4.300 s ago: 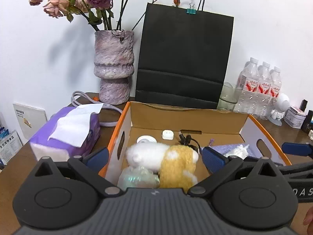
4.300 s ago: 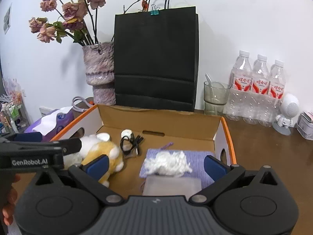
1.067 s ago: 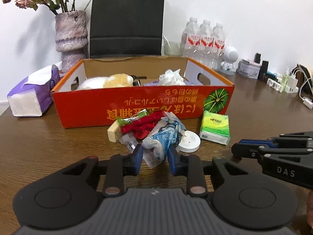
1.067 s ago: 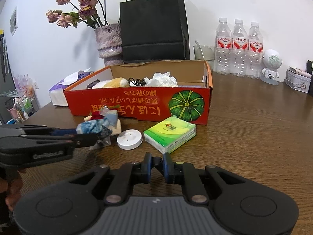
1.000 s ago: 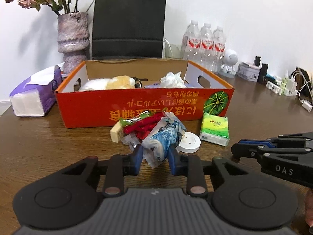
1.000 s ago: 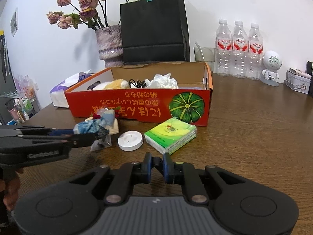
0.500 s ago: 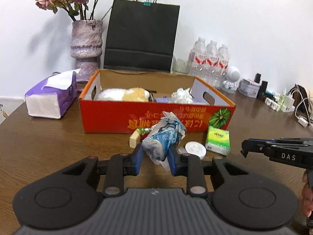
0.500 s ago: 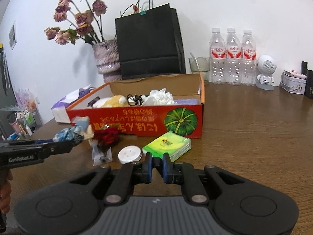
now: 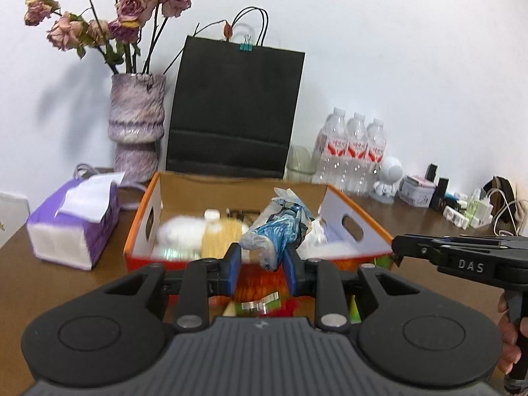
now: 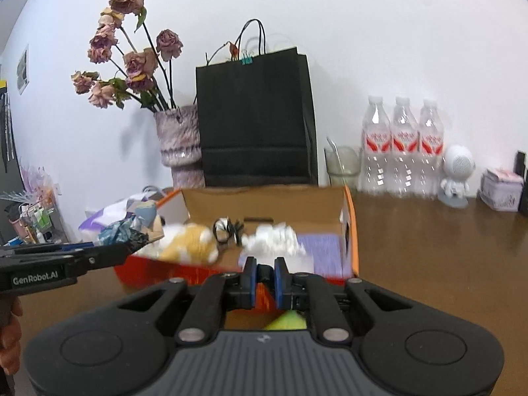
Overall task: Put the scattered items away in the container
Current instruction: 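Carry the black item and blue packet into the box and release both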
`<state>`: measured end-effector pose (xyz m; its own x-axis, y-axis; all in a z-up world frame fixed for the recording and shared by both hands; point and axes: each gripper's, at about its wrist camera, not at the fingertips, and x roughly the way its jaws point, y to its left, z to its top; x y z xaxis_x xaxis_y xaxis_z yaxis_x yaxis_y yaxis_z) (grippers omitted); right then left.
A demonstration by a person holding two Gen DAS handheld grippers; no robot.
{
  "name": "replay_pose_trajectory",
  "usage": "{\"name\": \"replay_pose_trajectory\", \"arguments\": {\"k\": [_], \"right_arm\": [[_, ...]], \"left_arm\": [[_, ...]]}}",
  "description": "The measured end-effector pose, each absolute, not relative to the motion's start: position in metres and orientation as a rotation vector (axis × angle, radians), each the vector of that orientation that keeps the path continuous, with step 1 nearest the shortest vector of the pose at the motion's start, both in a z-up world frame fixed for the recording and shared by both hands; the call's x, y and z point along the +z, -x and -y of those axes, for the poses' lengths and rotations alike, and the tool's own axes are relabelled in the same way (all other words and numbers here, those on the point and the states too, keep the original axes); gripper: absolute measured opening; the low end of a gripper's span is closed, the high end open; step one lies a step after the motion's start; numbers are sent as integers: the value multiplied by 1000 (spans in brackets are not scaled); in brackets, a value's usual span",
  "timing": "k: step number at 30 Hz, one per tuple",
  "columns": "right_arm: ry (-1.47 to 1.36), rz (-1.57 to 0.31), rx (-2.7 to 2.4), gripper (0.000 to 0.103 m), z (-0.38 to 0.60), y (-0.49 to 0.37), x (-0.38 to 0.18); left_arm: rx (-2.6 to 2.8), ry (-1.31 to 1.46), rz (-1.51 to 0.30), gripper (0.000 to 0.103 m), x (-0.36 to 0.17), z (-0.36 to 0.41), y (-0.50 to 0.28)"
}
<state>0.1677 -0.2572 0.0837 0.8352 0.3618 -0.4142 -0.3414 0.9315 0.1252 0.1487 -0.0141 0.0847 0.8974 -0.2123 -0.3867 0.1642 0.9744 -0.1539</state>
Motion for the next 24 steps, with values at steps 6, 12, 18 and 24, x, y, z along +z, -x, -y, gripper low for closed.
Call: {"name": "replay_pose_trajectory", "arguments": {"k": [6, 12, 18, 24], "right_arm": [[-55, -442, 364, 10, 244, -216, 88], [-43, -464, 350, 10, 234, -262, 80], [-14, -509, 326, 10, 232, -295, 67], [-3, -552, 320, 15, 230, -308, 55]], "left_arm": [[-193, 138, -395, 28, 86, 8, -193], [-199, 146, -407, 28, 75, 9, -238], [-222, 139, -443, 28, 60, 14, -271], [-223, 134, -491, 39, 47, 14, -281]]}}
